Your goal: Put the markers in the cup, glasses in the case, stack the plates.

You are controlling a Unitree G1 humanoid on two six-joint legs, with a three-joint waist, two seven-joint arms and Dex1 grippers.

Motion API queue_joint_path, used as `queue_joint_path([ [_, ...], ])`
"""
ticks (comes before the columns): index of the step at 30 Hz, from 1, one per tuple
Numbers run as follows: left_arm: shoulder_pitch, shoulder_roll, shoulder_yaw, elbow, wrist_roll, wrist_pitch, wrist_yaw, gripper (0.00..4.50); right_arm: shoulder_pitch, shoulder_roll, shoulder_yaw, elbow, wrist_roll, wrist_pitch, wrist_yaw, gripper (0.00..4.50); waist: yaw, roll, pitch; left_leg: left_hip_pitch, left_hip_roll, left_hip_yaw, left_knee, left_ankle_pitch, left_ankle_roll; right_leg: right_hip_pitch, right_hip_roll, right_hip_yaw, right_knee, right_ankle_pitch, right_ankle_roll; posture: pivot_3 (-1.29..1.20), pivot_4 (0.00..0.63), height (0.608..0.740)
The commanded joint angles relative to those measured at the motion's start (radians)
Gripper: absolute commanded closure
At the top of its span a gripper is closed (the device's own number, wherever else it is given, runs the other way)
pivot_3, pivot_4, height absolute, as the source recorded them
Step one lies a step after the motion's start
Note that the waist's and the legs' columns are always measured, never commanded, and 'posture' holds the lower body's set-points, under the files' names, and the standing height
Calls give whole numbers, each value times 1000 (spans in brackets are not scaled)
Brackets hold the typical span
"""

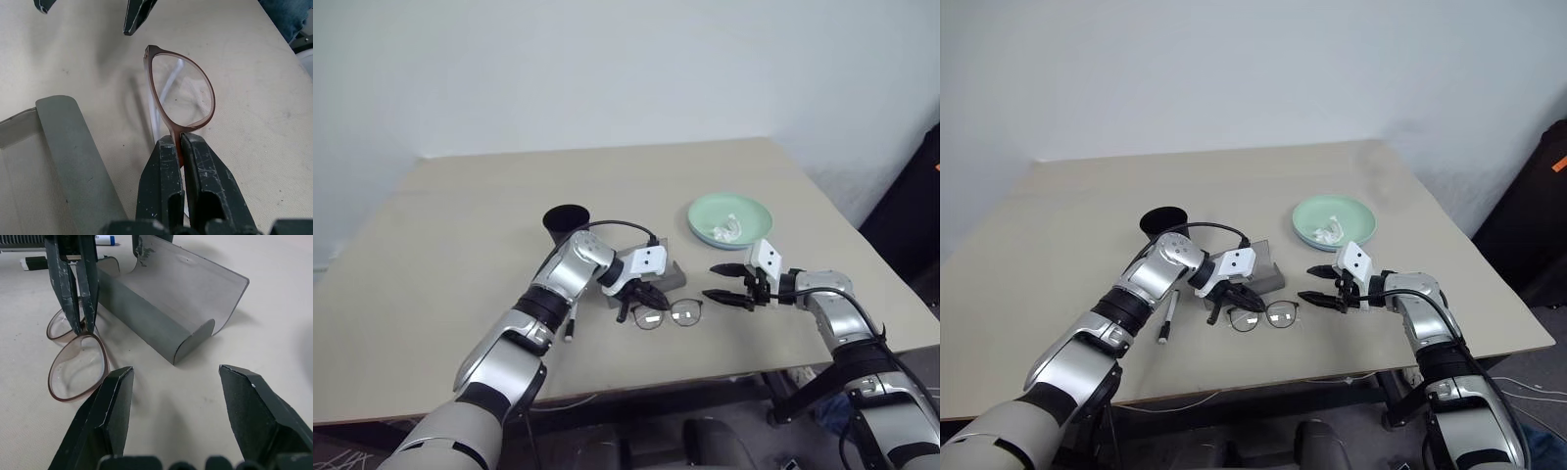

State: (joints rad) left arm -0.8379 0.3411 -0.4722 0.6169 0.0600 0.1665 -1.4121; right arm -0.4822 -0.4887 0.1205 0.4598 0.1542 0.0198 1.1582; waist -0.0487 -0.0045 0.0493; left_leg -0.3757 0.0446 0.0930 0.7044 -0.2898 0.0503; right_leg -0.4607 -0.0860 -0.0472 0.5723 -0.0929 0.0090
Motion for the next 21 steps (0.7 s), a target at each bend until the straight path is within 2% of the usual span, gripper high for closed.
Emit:
queue_joint_path([
  [1, -12, 10, 23, -22, -10, -1, -7, 4472, -34, -7, -11, -9, 2, -23, -3, 1481, 0, 0, 0, 0, 0, 0, 0, 0, 0, 0, 0, 0, 0, 0, 0, 0, 0, 733],
  [11, -90, -2, 133, -79, -105, 63, 6, 4472, -40, -10, -11, 9, 0, -29, -4, 1481, 0, -1, 0, -1, -1, 0, 0, 0, 0, 0, 0, 1, 0, 0, 0, 0, 0, 733],
  [21, -215, 29, 167, 91, -34, -61, 134, 4472, -41, -12, -9, 19, 8, -30, 10, 1481, -1, -1, 1, 0, -1, 0, 0, 0, 0, 0, 1, 2, 0, 0, 0, 0, 0, 733],
])
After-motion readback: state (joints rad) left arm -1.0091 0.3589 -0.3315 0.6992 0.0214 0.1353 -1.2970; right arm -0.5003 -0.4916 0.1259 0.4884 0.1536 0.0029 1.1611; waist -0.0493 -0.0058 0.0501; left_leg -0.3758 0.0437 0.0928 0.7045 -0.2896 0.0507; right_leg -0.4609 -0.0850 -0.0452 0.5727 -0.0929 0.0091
